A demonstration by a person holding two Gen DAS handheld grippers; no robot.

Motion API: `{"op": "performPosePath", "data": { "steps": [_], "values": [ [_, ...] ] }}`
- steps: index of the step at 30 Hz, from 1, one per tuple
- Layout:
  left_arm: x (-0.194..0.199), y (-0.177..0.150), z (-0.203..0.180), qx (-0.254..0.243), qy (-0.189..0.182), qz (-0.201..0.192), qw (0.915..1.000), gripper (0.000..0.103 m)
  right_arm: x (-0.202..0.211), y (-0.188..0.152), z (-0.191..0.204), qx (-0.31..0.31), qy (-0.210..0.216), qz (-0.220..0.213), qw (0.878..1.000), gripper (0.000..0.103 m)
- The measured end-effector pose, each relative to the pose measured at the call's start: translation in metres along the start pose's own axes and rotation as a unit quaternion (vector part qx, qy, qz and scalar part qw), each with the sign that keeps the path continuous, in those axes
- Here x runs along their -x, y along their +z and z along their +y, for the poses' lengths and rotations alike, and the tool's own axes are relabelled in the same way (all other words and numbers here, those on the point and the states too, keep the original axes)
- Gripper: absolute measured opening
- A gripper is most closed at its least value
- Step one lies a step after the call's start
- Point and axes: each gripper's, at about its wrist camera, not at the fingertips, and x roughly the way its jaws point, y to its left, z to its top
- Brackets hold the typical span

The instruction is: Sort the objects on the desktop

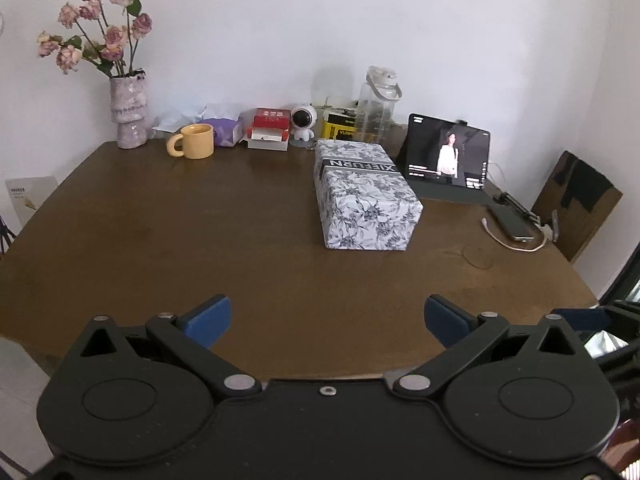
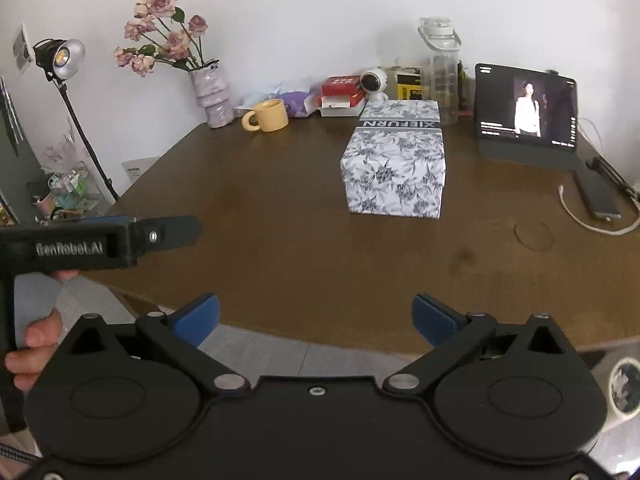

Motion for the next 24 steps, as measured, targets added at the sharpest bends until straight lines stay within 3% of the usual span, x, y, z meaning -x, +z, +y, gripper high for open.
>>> {"op": "performPosePath", "data": {
  "steps": [12, 18, 24],
  "values": [
    [0.058, -0.007, 0.027, -0.01, 0.009, -0.02, 0.9997, 0.103, 0.041, -0.023, 0.038, -0.028, -0.039, -0.017, 0.999, 0.103],
    [0.067, -0.01, 0.033, -0.024, -0.002, -0.017, 0.9996, 0.103, 0.047, -0.027, 0.054, -0.036, -0.046, -0.033, 0.998, 0.103],
    [0.07, -0.015, 0.044, -0.007, -0.013, -0.011, 0.9998, 0.103, 0.047, -0.031, 0.069, -0.035, -0.048, -0.029, 0.998, 0.103]
  ]
}}
